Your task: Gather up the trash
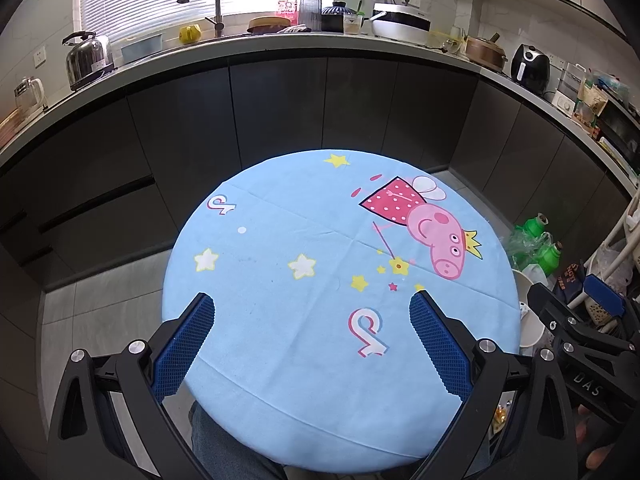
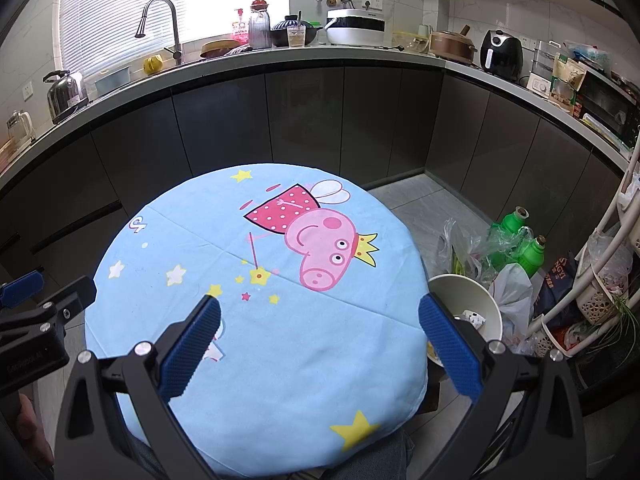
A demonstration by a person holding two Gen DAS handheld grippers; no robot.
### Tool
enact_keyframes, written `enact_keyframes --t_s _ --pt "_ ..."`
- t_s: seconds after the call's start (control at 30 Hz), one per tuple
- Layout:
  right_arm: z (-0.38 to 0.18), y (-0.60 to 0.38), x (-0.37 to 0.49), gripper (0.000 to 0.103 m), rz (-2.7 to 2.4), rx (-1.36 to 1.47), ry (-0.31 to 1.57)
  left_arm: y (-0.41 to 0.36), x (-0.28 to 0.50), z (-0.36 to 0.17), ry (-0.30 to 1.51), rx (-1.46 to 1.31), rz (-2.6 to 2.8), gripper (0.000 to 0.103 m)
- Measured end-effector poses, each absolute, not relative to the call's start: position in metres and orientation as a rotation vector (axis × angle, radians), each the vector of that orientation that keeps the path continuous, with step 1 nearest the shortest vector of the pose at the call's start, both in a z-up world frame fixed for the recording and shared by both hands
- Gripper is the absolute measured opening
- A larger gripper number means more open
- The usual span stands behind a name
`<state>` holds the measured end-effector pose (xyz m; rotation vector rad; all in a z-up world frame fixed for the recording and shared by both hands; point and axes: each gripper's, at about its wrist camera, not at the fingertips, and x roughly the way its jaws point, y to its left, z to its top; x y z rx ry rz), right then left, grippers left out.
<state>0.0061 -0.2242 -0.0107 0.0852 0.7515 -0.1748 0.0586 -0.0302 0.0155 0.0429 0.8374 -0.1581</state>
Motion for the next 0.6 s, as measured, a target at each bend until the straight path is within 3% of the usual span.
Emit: enact_keyframes --t_s 0.6 --pt "-0.0108 -0.2247 0.0058 0.1 -0.174 0.085 0.751 -0.03 0.0626 0.0143 0.84 0.05 -0.167 0.094"
